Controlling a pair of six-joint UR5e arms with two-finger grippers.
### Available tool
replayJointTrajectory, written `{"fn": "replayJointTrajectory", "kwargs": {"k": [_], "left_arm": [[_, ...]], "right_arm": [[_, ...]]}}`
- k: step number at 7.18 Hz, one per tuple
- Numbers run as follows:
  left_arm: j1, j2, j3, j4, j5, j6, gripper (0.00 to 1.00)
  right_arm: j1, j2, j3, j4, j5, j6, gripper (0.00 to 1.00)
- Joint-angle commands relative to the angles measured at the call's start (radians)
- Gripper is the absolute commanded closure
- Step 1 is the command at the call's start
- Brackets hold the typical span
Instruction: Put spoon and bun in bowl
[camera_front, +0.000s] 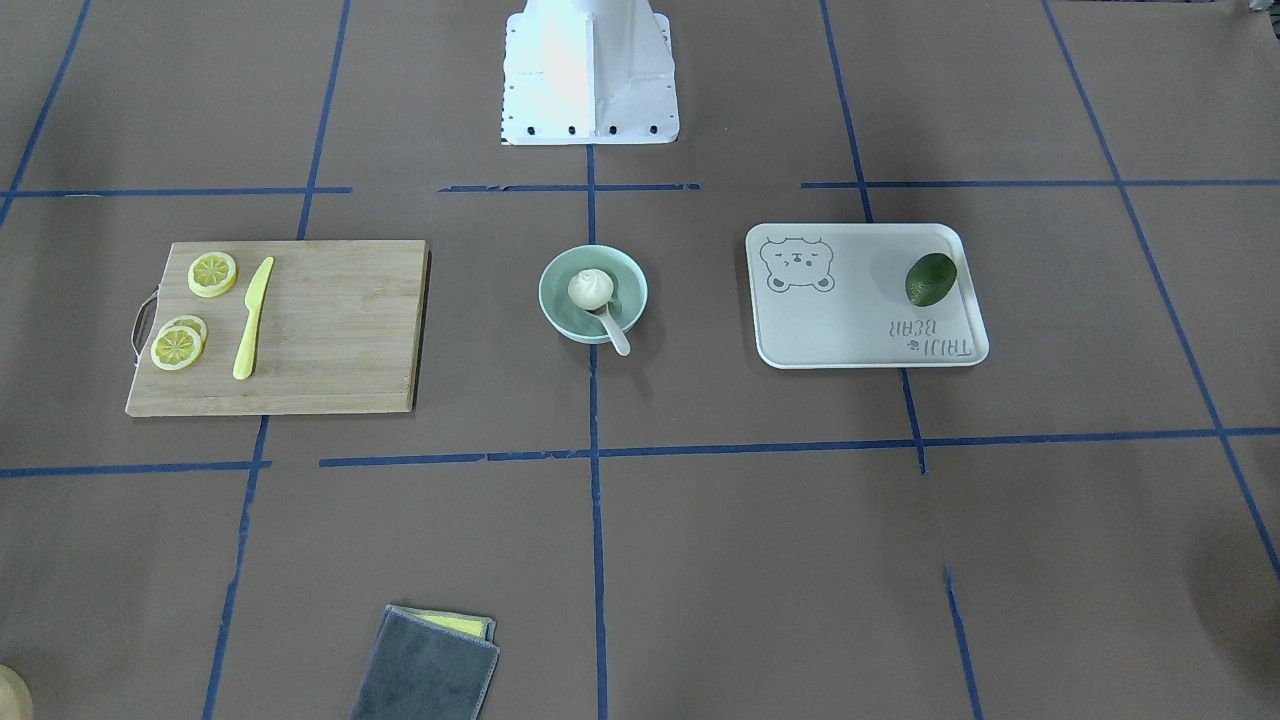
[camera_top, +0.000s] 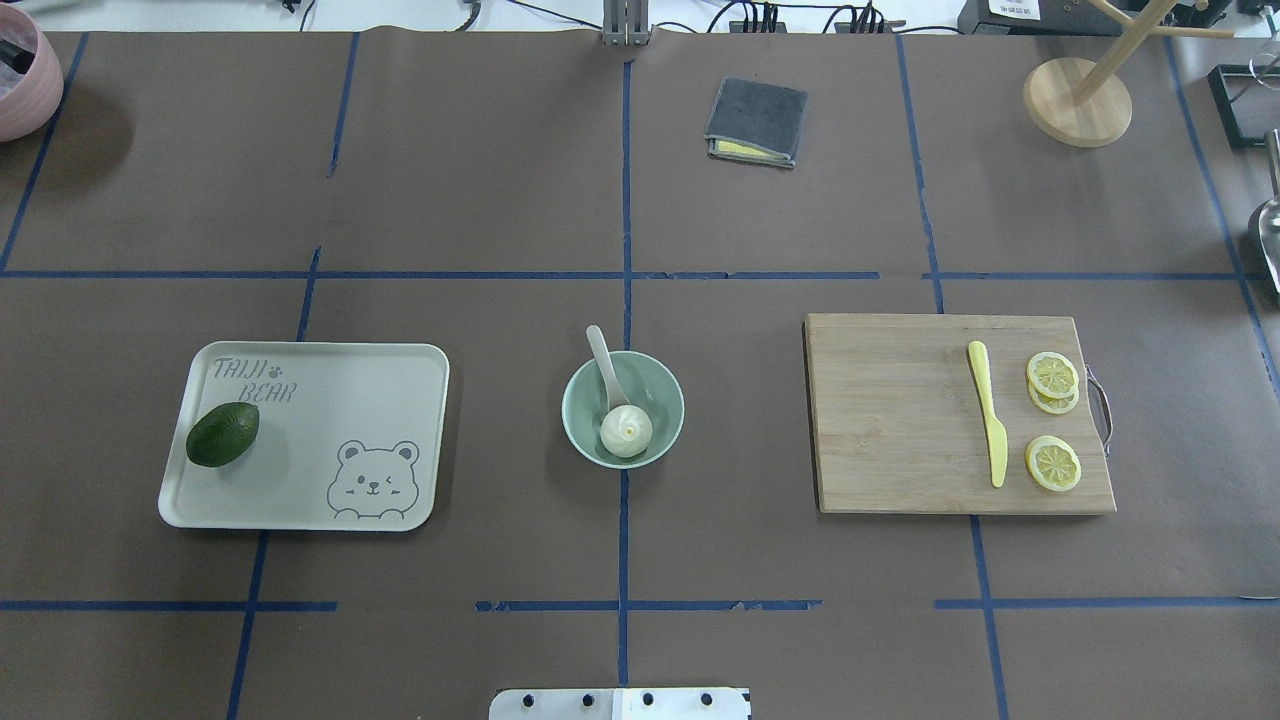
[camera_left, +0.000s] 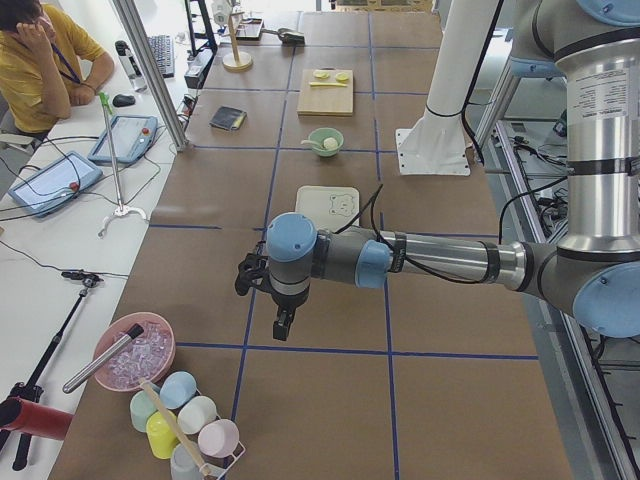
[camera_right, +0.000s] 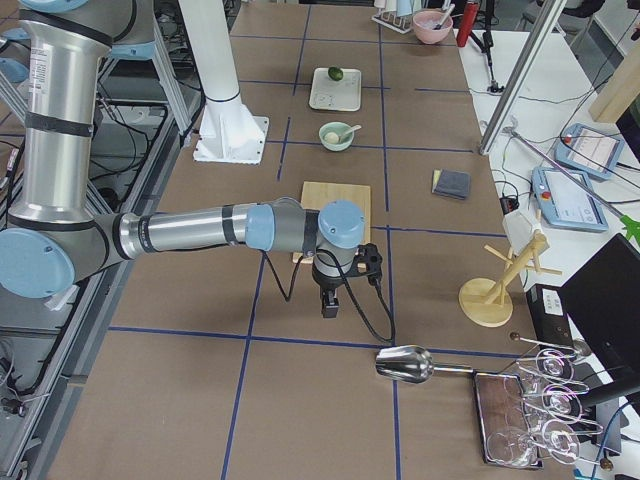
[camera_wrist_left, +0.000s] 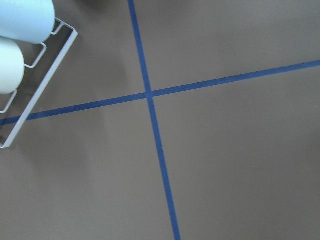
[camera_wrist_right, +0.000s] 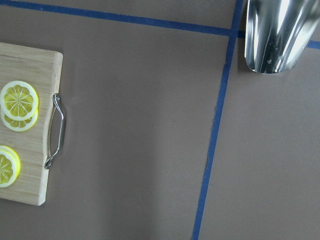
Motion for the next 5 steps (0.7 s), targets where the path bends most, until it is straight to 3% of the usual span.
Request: {"fn": "replayJointTrajectory", "kwargs": {"k": [1,2,5], "left_arm": [[0.000,0.012,-0.006,-0.004,0.012,0.029,0.00],[0.000,0.014,0.006,-0.002,0.010,0.121,0.00],[0.000,0.017,0.000,-0.007,0.009,0.133,0.00]], "right_arm": [[0.000,-0.001,-0.013,0.001,0.001,-0.001,0.00],[0.000,0.000,-0.014,0.001,0.001,0.002,0.00],[0.000,0.011,-0.016,0.001,0.004,0.010,0.00]]}}
